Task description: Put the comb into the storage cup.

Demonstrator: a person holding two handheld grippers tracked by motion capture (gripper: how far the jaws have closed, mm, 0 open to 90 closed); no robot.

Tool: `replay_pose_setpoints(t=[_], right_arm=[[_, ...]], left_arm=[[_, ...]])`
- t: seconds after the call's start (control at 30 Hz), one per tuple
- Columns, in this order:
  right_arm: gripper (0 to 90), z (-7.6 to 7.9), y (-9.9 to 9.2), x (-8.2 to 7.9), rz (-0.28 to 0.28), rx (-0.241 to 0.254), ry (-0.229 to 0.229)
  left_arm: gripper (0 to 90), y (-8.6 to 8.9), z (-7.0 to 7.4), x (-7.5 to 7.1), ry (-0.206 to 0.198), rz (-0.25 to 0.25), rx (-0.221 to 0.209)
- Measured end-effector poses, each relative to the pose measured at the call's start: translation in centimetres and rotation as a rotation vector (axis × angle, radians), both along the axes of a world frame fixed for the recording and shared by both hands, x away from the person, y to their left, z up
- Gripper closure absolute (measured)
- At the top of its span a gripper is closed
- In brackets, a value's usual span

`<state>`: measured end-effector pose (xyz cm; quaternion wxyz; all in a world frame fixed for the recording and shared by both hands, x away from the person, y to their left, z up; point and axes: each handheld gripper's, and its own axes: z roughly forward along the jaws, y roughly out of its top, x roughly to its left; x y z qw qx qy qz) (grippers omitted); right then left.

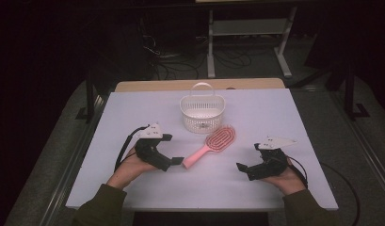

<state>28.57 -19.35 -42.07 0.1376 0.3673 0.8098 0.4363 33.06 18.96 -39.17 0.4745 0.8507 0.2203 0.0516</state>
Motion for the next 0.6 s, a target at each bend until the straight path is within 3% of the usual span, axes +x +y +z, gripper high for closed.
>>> replay_pose_setpoints(t=[0.6], right_arm=[[0.0, 0.0, -0.1, -0.1, -0.003, 0.014, 0.000]], left_arm=[[0.0, -1.5, 0.8, 0.4, -0.011, -0.033, -0.009]])
